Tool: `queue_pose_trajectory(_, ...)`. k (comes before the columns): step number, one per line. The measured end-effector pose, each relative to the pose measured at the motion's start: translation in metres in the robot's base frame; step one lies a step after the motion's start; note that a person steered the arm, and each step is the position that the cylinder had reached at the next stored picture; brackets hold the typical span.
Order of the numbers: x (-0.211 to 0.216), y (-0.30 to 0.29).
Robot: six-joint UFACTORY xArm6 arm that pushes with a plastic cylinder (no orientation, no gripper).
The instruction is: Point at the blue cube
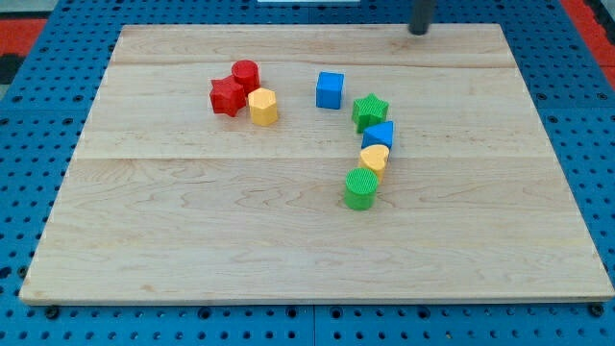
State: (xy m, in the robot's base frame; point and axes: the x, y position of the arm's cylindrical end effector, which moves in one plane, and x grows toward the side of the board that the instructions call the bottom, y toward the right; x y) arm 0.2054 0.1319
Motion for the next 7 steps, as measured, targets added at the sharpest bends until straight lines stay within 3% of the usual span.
queue_pose_trajectory(2,0.06,-0.062)
queue_pose_trajectory(4,0.077,-0.121)
queue_pose_trajectory(6,0.1,-0.123)
queue_pose_trajectory(7,0.139,-0.123)
